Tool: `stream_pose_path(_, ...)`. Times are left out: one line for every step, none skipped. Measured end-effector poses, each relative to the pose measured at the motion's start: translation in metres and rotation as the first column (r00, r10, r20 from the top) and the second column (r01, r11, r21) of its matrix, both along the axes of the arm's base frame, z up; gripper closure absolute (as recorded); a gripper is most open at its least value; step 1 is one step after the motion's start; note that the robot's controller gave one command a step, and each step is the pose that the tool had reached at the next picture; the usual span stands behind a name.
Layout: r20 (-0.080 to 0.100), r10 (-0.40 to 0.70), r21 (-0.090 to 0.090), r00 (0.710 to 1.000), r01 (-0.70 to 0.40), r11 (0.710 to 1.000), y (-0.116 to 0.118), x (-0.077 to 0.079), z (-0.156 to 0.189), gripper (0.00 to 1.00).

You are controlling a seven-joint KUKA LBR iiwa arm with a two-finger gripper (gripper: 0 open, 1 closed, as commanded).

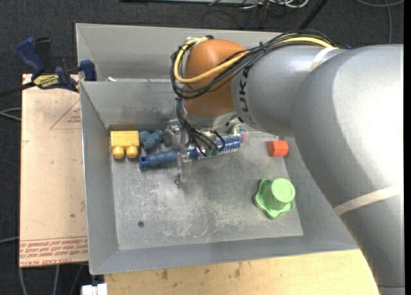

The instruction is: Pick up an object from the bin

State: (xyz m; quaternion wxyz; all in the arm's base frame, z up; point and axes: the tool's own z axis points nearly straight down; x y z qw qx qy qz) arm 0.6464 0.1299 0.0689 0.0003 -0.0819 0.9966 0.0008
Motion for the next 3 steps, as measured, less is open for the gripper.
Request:
stream_pose_path(0.003,0.000,0.001,1.000,0.000,1.000,0.000,0.001,0.003,1.00)
stream_pose_path(0.003,0.436,-0.001,0.900,-0.436,0.900,0.019,-0.001,0.019,1.00)
stream_pose_path(0.011,0.391,-0.002,0.920,-0.391,0.920,0.035,0.003,0.148,1.00)
